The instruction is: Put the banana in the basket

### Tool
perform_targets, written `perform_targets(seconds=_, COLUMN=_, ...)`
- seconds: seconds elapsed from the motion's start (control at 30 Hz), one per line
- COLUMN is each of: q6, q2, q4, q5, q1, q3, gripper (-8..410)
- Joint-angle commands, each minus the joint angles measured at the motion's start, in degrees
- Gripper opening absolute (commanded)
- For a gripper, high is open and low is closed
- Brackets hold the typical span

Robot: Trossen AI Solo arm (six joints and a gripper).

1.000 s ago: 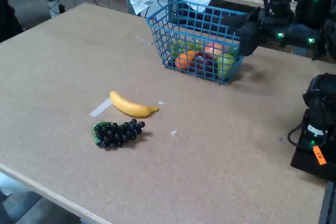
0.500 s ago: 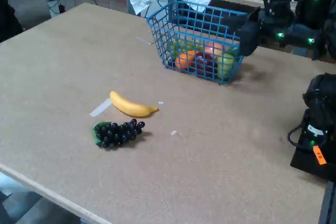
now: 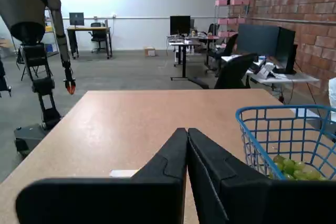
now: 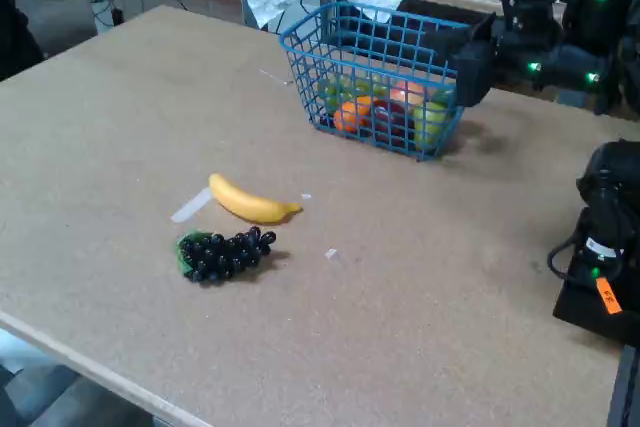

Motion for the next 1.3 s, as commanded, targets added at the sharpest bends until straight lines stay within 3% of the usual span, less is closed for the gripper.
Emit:
perform_targets(seconds=0.0, q6=-0.11, q2=-0.02, q4=0.35, q5=-0.02, q1=0.00, q3=0.04, gripper=0)
perform_targets(seconds=1.27, q6=2.86, q2=0.00, q4=1.90, q5=0.07, q1=0.00, q3=0.24, gripper=0)
